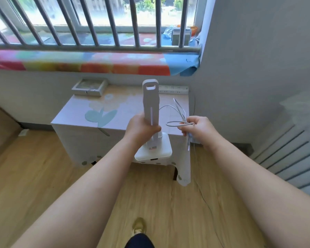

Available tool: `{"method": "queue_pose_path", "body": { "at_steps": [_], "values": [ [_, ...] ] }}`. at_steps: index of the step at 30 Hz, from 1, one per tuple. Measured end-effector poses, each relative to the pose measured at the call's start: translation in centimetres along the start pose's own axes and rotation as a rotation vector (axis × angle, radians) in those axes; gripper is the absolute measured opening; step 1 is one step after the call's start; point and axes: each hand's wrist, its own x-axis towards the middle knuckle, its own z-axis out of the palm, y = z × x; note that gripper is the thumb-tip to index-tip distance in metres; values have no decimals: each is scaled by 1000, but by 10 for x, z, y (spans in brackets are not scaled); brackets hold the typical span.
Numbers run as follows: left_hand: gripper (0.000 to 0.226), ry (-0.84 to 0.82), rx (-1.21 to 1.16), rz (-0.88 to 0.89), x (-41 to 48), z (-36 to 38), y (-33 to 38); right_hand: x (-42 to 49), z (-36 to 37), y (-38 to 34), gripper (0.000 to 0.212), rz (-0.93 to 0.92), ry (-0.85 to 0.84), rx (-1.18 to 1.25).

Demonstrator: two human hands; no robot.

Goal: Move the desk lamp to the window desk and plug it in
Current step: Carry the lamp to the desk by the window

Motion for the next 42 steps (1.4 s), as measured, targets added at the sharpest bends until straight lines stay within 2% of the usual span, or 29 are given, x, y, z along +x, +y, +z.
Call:
{"method": "queue_pose_path", "body": {
  "at_steps": [3, 7, 19, 23, 28, 33, 42],
  "values": [
    [17, -7, 11, 4, 36, -5, -4, 31, 9, -8, 2, -4, -1, 50],
    [13, -30, -38, 1, 90, -16, -8, 77, 22, -23, 12, 18, 45, 16],
    [24, -79, -5, 111, 248, -73, -28, 208, 89, -70, 15, 87, 213, 84],
    [28, -102, 30, 122, 283, -82, -34, 237, 104, -76, 23, 83, 234, 83],
    [21, -126, 27, 128, 315, -82, -37, 270, 112, -74, 26, 116, 204, 81],
    [31, -87, 11, 88, 347, -79, -41, 309, 110, -68, 23, 113, 153, 22],
    [31, -7, -7, -12, 401, -75, -58, 382, 105, -68, 20, 101, 45, -40]
  ]
}}
